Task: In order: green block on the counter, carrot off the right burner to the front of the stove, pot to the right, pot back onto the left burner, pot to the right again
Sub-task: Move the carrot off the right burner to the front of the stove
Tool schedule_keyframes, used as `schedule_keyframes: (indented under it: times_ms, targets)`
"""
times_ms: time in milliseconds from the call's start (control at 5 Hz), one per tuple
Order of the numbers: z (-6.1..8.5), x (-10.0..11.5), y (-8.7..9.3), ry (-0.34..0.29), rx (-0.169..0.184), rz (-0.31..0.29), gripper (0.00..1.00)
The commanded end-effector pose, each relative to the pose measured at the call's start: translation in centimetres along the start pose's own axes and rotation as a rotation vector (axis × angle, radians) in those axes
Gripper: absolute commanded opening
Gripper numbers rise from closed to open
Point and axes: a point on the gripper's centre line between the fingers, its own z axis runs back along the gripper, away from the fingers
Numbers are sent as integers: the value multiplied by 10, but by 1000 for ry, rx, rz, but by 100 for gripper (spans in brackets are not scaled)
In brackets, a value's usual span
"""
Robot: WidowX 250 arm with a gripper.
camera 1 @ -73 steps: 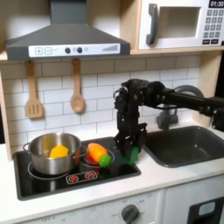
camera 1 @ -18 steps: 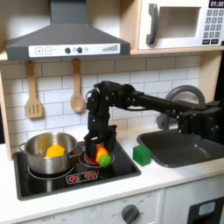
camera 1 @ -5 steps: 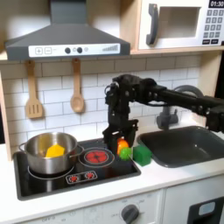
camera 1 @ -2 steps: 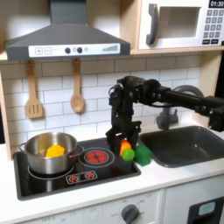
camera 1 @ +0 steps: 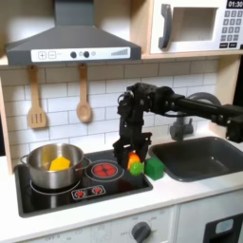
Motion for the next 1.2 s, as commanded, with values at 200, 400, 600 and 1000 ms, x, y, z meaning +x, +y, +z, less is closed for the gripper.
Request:
schedule_keyframes:
  times_ms: [200, 400, 600, 1000]
  targets:
    - [-13, 1, 6, 26, 19, 6, 0]
    - [-17, -1, 7, 35, 22, 3, 0]
    - [-16, -2, 7, 33, 21, 3, 0]
    - [-20, -5, 12, 46, 22, 15, 0]
